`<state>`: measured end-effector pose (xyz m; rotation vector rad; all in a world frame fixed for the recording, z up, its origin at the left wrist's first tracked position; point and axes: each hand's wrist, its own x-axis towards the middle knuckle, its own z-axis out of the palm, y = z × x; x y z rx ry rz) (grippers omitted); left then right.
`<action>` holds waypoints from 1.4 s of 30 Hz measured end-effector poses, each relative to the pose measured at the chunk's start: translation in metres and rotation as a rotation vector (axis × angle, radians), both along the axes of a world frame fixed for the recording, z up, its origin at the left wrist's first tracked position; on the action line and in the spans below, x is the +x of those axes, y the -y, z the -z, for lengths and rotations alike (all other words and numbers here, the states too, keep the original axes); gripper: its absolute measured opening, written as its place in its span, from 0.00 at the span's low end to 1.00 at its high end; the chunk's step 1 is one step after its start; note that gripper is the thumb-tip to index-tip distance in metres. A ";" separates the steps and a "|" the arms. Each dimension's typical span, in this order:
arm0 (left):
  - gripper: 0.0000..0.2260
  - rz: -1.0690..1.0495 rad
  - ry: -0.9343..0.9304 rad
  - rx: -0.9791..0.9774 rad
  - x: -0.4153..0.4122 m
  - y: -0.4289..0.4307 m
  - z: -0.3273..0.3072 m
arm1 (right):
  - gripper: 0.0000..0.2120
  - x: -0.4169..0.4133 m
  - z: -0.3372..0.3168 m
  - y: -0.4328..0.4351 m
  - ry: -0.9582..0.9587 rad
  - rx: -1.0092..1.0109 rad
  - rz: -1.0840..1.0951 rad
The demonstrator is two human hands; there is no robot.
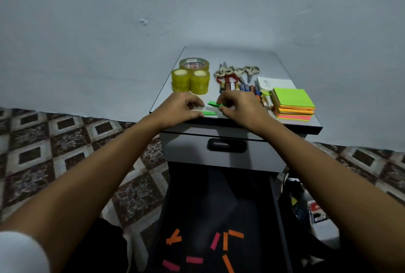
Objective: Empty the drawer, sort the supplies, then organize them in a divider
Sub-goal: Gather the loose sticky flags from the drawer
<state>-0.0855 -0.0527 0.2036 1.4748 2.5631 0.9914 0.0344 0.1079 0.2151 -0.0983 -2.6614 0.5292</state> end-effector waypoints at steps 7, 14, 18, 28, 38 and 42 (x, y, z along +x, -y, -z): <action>0.09 -0.059 0.005 0.058 -0.007 0.013 0.007 | 0.08 -0.020 0.001 0.006 0.122 0.059 -0.124; 0.09 -0.049 0.007 0.047 -0.003 0.010 0.009 | 0.08 -0.023 0.006 0.006 0.130 0.127 -0.122; 0.06 -0.030 -0.038 0.022 -0.002 0.008 0.006 | 0.10 -0.022 0.007 0.005 0.149 0.137 -0.096; 0.06 -0.046 -0.060 0.048 0.000 0.007 0.007 | 0.11 -0.020 0.007 0.014 0.168 0.151 0.018; 0.06 -0.054 -0.063 0.038 -0.002 0.009 0.006 | 0.10 -0.031 0.016 0.023 0.099 0.070 0.103; 0.06 -0.065 -0.085 0.021 -0.005 0.011 0.006 | 0.11 -0.035 0.018 0.029 0.102 0.090 0.114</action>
